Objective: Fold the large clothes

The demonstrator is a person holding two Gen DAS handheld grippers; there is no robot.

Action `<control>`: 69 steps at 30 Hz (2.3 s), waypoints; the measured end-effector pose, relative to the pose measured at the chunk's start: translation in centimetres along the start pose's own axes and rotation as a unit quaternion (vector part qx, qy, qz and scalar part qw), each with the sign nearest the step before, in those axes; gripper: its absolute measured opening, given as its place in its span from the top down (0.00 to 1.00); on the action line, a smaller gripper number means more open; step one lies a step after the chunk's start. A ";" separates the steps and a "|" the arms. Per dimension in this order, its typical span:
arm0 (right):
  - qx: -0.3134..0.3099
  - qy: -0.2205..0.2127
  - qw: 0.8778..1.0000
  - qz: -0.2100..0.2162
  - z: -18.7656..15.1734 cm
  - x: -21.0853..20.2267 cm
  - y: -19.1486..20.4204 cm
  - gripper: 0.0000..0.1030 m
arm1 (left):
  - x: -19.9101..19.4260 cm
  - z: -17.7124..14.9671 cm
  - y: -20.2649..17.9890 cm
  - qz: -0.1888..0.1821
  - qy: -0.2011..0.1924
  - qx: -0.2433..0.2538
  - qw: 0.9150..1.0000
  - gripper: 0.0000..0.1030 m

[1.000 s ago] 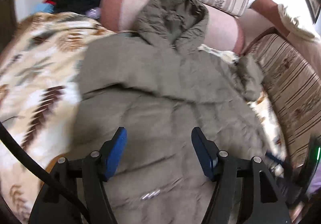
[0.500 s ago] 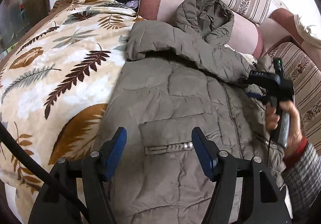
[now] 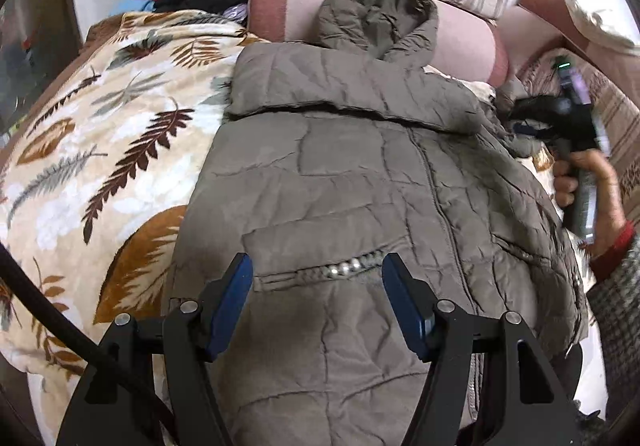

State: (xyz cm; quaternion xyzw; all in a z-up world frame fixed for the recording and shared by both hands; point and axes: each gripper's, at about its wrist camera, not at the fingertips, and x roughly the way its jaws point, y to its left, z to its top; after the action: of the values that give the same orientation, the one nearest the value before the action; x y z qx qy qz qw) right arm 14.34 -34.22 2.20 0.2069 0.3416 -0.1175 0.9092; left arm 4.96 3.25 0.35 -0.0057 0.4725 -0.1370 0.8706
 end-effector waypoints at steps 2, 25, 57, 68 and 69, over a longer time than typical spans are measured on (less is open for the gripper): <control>0.014 -0.052 0.998 -0.012 0.5 -3.3 -2.7 0.21 | -0.2 0.0 -0.6 -0.013 0.000 0.002 1.000 0.36; 0.272 0.005 0.962 -0.014 4.9 3.7 -30.8 0.37 | 6.0 2.3 -6.7 -0.016 0.061 0.054 0.997 0.35; 0.258 -0.059 0.964 0.001 15.4 7.1 -28.8 0.92 | 9.0 2.4 -5.1 0.032 0.092 0.035 0.995 0.35; 0.109 -0.149 0.980 -0.074 18.3 -10.9 -17.8 0.92 | 1.4 0.7 -1.5 0.004 0.021 -0.001 1.000 0.35; 0.089 -0.157 0.981 -0.069 18.4 -12.4 -15.6 0.92 | 0.9 0.4 -1.1 0.003 0.016 -0.005 1.000 0.35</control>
State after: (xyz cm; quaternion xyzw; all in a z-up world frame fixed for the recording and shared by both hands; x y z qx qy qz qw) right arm 10.18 -55.53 18.46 0.2416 0.1963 -0.2408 0.9193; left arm 5.51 1.93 0.05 -0.0062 0.4867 -0.1319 0.8635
